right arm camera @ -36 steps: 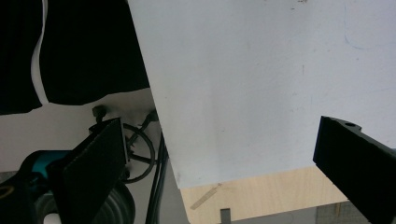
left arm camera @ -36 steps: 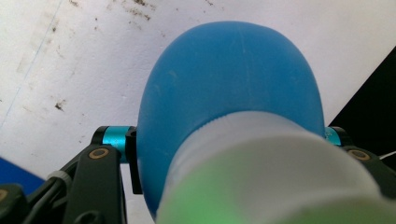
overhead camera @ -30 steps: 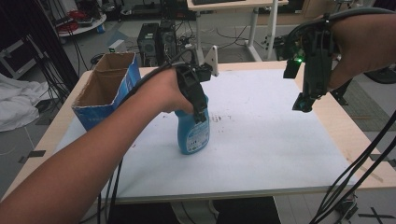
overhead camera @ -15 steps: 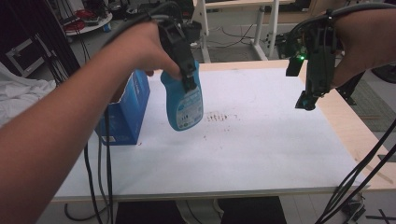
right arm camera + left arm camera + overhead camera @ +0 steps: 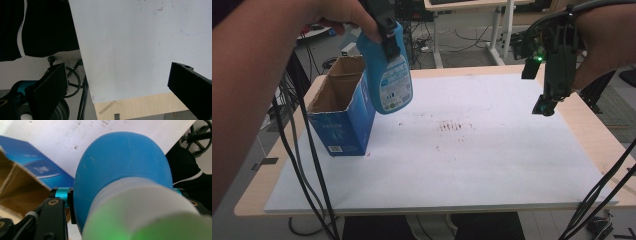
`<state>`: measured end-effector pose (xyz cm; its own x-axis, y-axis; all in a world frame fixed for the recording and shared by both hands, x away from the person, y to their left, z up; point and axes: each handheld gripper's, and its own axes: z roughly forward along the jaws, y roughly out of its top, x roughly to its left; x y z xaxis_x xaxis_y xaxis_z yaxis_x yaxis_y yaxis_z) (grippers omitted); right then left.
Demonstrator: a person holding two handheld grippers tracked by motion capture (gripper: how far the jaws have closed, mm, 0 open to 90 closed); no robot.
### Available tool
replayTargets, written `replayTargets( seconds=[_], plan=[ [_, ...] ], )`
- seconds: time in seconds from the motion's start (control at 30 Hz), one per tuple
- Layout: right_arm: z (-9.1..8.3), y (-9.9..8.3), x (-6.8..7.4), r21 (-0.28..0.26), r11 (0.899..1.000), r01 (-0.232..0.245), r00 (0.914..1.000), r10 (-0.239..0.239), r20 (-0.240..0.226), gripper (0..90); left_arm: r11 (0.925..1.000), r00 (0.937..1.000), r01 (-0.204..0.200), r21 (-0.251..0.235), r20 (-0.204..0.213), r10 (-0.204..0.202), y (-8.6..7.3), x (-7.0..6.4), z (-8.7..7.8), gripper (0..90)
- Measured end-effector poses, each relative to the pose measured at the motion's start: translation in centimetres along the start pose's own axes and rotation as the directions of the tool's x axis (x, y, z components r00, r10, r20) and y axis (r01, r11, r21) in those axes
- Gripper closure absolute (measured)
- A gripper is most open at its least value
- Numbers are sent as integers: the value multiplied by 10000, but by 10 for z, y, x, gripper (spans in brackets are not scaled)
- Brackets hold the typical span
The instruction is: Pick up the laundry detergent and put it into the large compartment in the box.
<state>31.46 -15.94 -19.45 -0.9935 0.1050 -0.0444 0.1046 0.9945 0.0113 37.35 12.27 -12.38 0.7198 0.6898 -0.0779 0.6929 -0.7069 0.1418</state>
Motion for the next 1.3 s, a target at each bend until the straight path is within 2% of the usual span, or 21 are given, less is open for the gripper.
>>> replayTargets(
  seconds=[0.1, 0.2, 0.27, 0.33, 0.5, 0.67, 0.8, 0.93, 1.03, 1.07, 1.17, 1.3],
  plan=[
    [-1, 0, -1, -126, 9999, -32, 10000, 32, 34, 18, 9996, 9995, 260, -71, -149, -261, -6, 9, -12, 401],
    [-1, 1, -2, -121, 9999, 54, 10000, -54, 12, 18, 9974, 9972, 694, -209, -275, -700, -12, 18, -23, 401],
    [-1, 2, -2, -119, 9999, 56, 10000, -56, 10, 18, 9928, 9929, 1138, -377, -309, -1149, -16, 23, -29, 401],
    [-1, 3, -1, -115, 9999, 89, 10000, -88, 20, 18, 9906, 9905, 1321, -365, -329, -1333, -21, 31, -33, 401],
    [0, 4, -2, -48, 9999, 108, 9999, -108, 8, 18, 9803, 9795, 1944, -347, -466, -1959, -34, 49, -41, 401],
    [0, 4, -3, -51, 10000, 64, 10000, -64, -6, 18, 9647, 9625, 2609, -368, -667, -2629, -46, 66, -41, 401],
    [1, 4, -4, -51, 10000, 57, 10000, -57, -30, 18, 9534, 9504, 3003, -285, -757, -3016, -53, 78, -38, 401],
    [2, 5, -5, -56, 9999, 87, 10000, -87, -42, 18, 9377, 9337, 3470, -185, -867, -3473, -58, 89, -31, 401],
    [3, 5, -5, -49, 10000, 55, 10000, -55, -49, 18, 9312, 9258, 3643, -130, -1037, -3636, -60, 94, -25, 401],
    [3, 5, -5, -27, 10000, 56, 10000, -56, -67, 18, 9312, 9256, 3645, -73, -1067, -3632, -61, 96, -24, 401],
    [3, 5, -6, -32, 10000, 25, 10000, -26, -76, 18, 9239, 9195, 3826, -75, -951, -3815, -63, 101, -16, 401],
    [4, 6, -6, -12, 10000, 5, 10000, -5, -68, 18, 9059, 9040, 4236, 22, -654, -4225, -67, 111, 0, 401]
  ],
)
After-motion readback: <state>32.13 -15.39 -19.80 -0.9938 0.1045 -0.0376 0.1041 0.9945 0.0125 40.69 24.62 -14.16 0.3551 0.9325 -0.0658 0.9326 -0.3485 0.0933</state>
